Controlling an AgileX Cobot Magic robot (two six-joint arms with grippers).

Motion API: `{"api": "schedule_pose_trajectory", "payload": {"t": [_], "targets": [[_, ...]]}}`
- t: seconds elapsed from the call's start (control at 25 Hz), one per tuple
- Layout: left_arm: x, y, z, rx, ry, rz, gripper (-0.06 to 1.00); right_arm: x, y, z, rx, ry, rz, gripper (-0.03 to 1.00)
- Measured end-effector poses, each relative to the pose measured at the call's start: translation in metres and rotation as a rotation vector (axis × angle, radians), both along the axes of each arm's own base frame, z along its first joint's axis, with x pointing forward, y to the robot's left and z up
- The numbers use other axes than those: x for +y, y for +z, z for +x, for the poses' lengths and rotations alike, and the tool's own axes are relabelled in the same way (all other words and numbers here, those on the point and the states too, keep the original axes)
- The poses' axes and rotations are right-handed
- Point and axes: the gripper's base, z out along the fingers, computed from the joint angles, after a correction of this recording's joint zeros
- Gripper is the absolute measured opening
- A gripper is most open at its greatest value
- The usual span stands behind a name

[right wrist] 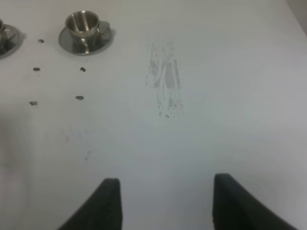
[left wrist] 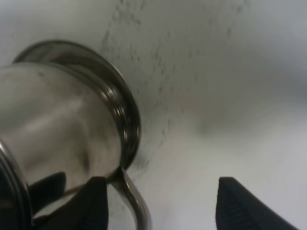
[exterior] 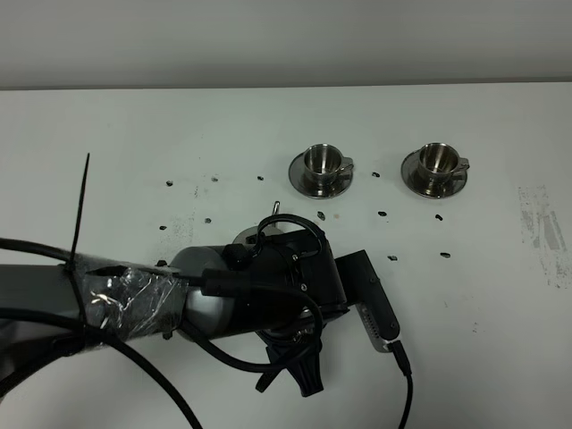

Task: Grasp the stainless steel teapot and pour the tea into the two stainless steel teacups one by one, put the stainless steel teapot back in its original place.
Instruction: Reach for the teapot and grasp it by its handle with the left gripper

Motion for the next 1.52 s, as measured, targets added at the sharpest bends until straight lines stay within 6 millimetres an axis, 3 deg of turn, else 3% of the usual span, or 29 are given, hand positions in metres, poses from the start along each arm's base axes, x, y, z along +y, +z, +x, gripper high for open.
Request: {"api": "schedule_pose_trajectory", "payload": {"t": [0.68, 1.0, 1.28, 1.52], "targets": [[0.02, 0.0, 0.008, 0.099, -0.201, 0.176, 0.48, 0.0, 0.0, 0.0, 0.0, 0.0, 0.0, 0.42], [0.024, 0.014, -0.016, 0.154, -0.281, 0.128, 0.48, 0.0, 0.0, 0.0, 0.0, 0.0, 0.0, 0.42], [0.048, 0.059, -0.031, 0.147, 0.03, 0.031, 0.48, 0.0, 0.0, 0.0, -0.001, 0.0, 0.0, 0.42], [0.076, 0.091, 0.0, 0.093, 0.36, -0.043, 0.48, 0.0, 0.0, 0.0, -0.001, 0.0, 0.0, 0.42]]}}
